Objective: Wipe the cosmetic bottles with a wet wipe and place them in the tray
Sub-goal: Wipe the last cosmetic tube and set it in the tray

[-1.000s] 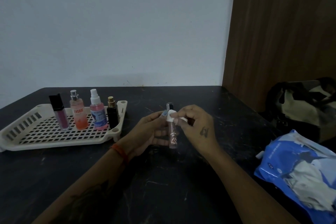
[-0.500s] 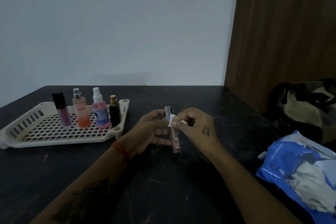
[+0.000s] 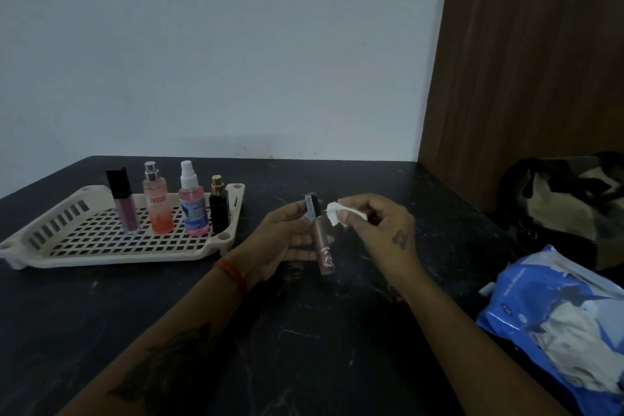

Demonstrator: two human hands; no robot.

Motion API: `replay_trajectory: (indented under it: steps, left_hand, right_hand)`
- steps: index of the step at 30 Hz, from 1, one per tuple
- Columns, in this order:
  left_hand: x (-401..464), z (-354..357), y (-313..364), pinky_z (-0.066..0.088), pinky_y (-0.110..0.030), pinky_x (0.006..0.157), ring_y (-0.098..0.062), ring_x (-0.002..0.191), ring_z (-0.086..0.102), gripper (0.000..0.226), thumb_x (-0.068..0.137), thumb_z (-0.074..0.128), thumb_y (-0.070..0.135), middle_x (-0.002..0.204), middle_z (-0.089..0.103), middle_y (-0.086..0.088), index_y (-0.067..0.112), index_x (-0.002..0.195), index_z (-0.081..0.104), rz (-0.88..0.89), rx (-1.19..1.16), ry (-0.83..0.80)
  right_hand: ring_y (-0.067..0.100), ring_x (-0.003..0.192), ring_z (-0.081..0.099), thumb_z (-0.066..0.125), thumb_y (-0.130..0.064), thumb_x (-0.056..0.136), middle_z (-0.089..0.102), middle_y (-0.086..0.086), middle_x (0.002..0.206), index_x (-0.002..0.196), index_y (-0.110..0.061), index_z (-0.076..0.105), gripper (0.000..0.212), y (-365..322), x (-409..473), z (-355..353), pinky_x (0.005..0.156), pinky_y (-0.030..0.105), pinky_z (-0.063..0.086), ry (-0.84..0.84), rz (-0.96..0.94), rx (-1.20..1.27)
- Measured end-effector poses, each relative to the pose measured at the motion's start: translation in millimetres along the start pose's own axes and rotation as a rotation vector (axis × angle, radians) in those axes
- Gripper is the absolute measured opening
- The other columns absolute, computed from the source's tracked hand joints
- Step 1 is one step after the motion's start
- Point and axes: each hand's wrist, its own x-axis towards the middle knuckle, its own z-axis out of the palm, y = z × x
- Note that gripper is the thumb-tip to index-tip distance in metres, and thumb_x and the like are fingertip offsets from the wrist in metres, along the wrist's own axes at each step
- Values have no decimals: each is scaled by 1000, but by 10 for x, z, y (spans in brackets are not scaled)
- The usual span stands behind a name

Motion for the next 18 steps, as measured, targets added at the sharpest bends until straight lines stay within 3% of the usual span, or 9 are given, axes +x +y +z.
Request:
replay_trajectory:
  steps: [5, 12, 16, 18]
  left_hand:
    - [2, 9, -23, 56, -28, 59, -16, 79, 71, 26, 90, 49, 9, 101, 71, -1, 22, 111, 57, -1, 16, 16]
    - [24, 6, -23, 57, -31, 60, -16, 80, 71, 26, 92, 47, 9, 91, 74, -1, 27, 107, 58, -16, 15, -1]
    - [21, 9, -25, 56, -28, 59, -16, 79, 70, 27, 91, 48, 10, 104, 70, -1, 25, 113, 57, -5, 28, 13]
    - [17, 4, -20, 56, -29, 60, -17, 81, 70, 30, 91, 48, 10, 107, 69, -2, 24, 116, 55, -8, 29, 13]
  right_hand:
    - [4, 79, 61, 76, -11, 71, 68, -7, 85, 84, -20, 75, 16, 52, -105, 52, 71, 14, 49, -309, -102, -186]
    - [9, 76, 64, 75, -8, 72, 70, 0, 82, 81, -16, 73, 12, 64, -87, 35, 66, 20, 52, 32, -116, -41]
    - [4, 76, 61, 78, -8, 69, 67, -6, 81, 78, -16, 74, 12, 53, -174, 57, 68, 13, 48, -269, -85, -115]
    - [2, 75, 60, 77, -8, 69, 67, -7, 81, 78, -14, 75, 11, 53, -166, 73, 67, 11, 46, -235, -100, -143]
